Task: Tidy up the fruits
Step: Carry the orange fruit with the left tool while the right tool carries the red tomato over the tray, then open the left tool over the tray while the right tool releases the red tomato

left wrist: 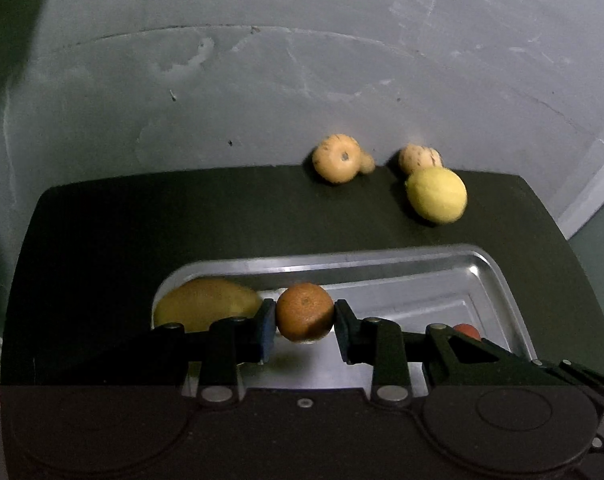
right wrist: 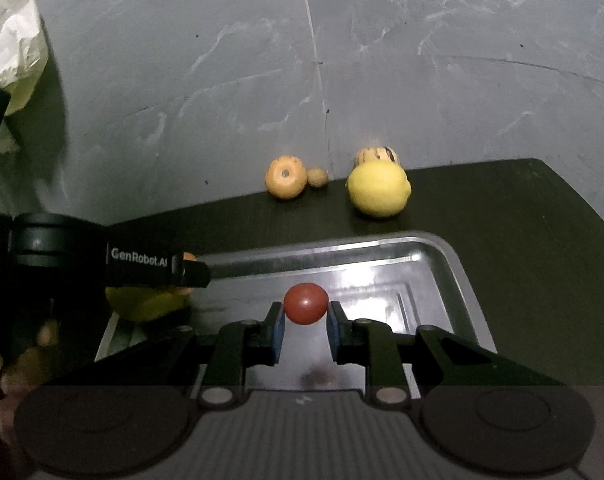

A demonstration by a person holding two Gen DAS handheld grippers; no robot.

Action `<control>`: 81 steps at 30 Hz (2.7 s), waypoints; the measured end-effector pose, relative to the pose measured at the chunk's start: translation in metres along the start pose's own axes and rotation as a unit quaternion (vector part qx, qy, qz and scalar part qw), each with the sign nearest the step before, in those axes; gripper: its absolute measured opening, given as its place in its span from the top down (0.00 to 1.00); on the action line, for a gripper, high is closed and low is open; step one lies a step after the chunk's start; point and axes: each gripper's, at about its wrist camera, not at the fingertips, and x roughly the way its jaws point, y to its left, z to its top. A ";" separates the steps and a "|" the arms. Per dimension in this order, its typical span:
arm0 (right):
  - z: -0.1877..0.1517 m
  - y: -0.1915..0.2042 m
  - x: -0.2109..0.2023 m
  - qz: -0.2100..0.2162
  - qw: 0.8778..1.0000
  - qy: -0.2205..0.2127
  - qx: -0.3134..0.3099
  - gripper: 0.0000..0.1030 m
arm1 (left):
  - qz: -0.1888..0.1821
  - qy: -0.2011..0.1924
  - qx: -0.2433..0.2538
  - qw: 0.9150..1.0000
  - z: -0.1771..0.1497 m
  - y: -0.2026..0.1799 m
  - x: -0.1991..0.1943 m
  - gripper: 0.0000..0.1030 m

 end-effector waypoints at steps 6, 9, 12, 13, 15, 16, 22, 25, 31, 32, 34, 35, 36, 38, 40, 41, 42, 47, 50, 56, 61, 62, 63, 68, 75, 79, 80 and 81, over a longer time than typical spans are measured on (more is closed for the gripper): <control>-0.013 0.008 -0.012 -0.009 1.000 0.005 -0.001 0.75 | -0.009 0.007 0.013 1.000 -0.016 0.001 -0.010 0.68; -0.019 0.009 -0.017 -0.010 1.000 0.005 -0.001 0.75 | -0.015 0.010 0.023 1.000 -0.023 0.000 -0.014 0.68; -0.026 0.012 -0.020 -0.011 1.000 0.006 -0.003 0.75 | -0.019 0.017 0.029 0.999 -0.030 0.000 -0.016 0.68; -0.028 0.012 -0.021 -0.011 1.000 0.006 -0.004 0.75 | -0.020 0.019 0.030 0.999 -0.032 0.001 -0.016 0.68; -0.031 0.014 -0.023 -0.012 1.000 0.008 -0.005 0.75 | -0.022 0.024 0.032 0.999 -0.036 0.002 -0.018 0.68; -0.033 0.015 -0.024 -0.013 1.000 0.009 -0.006 0.75 | -0.023 0.026 0.033 0.999 -0.038 0.004 -0.018 0.68; -0.041 0.019 -0.029 -0.014 1.000 0.017 -0.013 0.75 | -0.026 0.039 0.038 0.998 -0.049 0.007 -0.020 0.68; -0.045 0.019 -0.031 -0.015 1.000 0.023 -0.015 0.75 | -0.027 0.044 0.040 0.998 -0.055 0.010 -0.022 0.68; -0.049 0.022 -0.031 -0.017 0.999 0.033 -0.017 0.75 | -0.025 0.054 0.041 0.997 -0.061 0.013 -0.023 0.68; -0.049 0.022 -0.031 -0.017 0.999 0.034 -0.018 0.75 | -0.024 0.056 0.042 0.997 -0.062 0.014 -0.023 0.68; -0.050 0.023 -0.031 -0.017 0.999 0.037 -0.019 0.75 | -0.024 0.058 0.041 0.997 -0.063 0.015 -0.022 0.68; -0.051 0.024 -0.030 -0.016 0.999 0.039 -0.019 0.75 | -0.023 0.059 0.042 0.997 -0.063 0.015 -0.023 0.68; -0.051 0.024 -0.030 -0.016 0.999 0.042 -0.020 0.75 | -0.023 0.059 0.042 0.997 -0.063 0.015 -0.022 0.68; -0.052 0.024 -0.029 -0.015 0.999 0.048 -0.021 0.75 | -0.023 0.059 0.043 0.997 -0.063 0.015 -0.023 0.68; -0.053 0.024 -0.028 -0.014 0.998 0.052 -0.021 0.75 | -0.022 0.059 0.042 0.997 -0.063 0.015 -0.023 0.68; -0.052 0.025 -0.027 -0.014 0.998 0.054 -0.022 0.75 | -0.022 0.059 0.042 0.997 -0.063 0.016 -0.023 0.68; -0.052 0.024 -0.027 -0.013 0.998 0.055 -0.023 0.75 | -0.021 0.059 0.042 0.997 -0.063 0.016 -0.023 0.68; -0.052 0.025 -0.025 -0.010 0.998 0.063 -0.028 0.75 | -0.021 0.060 0.040 0.997 -0.064 0.017 -0.024 0.68; -0.052 0.024 -0.024 -0.009 0.997 0.065 -0.030 0.75 | -0.023 0.059 0.039 0.997 -0.064 0.017 -0.025 0.68; -0.053 0.024 -0.023 -0.007 0.997 0.071 -0.032 0.75 | -0.025 0.063 0.039 0.997 -0.064 0.016 -0.025 0.68; -0.053 0.024 -0.023 -0.007 0.997 0.070 -0.033 0.74 | -0.024 0.065 0.038 0.997 -0.065 0.015 -0.025 0.68; -0.053 0.024 -0.023 -0.007 0.997 0.070 -0.033 0.74 | -0.023 0.065 0.038 0.997 -0.065 0.015 -0.025 0.68; -0.053 0.024 -0.023 -0.007 0.997 0.070 -0.033 0.73 | -0.023 0.065 0.038 0.997 -0.065 0.015 -0.025 0.67; -0.053 0.025 -0.024 -0.005 0.997 0.069 -0.035 0.67 | -0.027 0.065 0.037 0.997 -0.064 0.015 -0.027 0.67; -0.052 0.026 -0.029 -0.007 0.997 0.066 -0.037 0.56 | -0.030 0.059 0.031 0.997 -0.062 0.019 -0.034 0.61; -0.049 0.025 -0.035 -0.003 0.998 0.061 -0.034 0.40 | -0.033 0.047 0.022 0.998 -0.059 0.023 -0.045 0.57; -0.049 0.024 -0.037 -0.003 0.998 0.060 -0.034 0.37 | -0.032 0.043 0.020 0.998 -0.058 0.025 -0.048 0.52; -0.048 0.024 -0.039 -0.004 0.998 0.059 -0.035 0.34 | -0.030 0.039 0.017 0.999 -0.057 0.027 -0.052 0.46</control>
